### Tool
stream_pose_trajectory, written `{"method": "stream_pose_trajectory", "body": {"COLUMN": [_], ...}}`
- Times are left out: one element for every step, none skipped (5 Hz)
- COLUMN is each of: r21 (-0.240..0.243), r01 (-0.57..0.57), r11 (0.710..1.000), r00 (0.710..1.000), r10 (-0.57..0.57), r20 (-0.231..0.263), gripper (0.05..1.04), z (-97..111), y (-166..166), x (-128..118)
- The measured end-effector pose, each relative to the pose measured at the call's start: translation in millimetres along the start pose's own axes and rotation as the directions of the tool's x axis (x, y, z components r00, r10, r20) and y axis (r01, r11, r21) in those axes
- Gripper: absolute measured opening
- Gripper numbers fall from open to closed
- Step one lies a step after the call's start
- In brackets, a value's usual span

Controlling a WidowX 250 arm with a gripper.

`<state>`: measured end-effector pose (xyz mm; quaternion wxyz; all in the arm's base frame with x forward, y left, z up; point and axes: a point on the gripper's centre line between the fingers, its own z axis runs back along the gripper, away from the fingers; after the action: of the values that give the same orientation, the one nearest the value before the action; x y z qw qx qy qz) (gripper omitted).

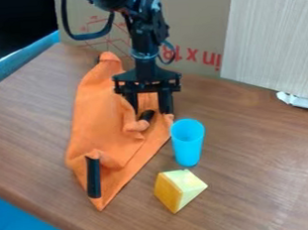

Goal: Unfold the cloth from top right to bottom left

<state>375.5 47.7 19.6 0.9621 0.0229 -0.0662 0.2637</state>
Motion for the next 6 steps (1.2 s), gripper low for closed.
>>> {"method": "stream_pose_trajectory", "body": {"r21": [-0.009,-0.042,-0.106,-0.181,-0.224,-0.223], "r01": [0.009,-0.005,-0.021,-0.049,-0.069,-0.083], "r11": [1.000,0.999,0.994,0.982,0.972,0.971], "r00": [1.000,1.000,1.000,0.999,0.997,0.996], "r10": [-0.009,0.004,0.020,0.051,0.073,0.088], "r20": [-0.014,-0.025,-0.008,0.006,0.008,0.014], "gripper": [0.378,0.172,0.070,0.054,0.054,0.054], "z": [-1.9,7.9,33.6,62.4,83.7,88.9], "y": [1.8,1.5,4.0,12.3,27.1,48.6], "x": [-3.0,-3.3,1.5,5.4,6.5,6.5]}}
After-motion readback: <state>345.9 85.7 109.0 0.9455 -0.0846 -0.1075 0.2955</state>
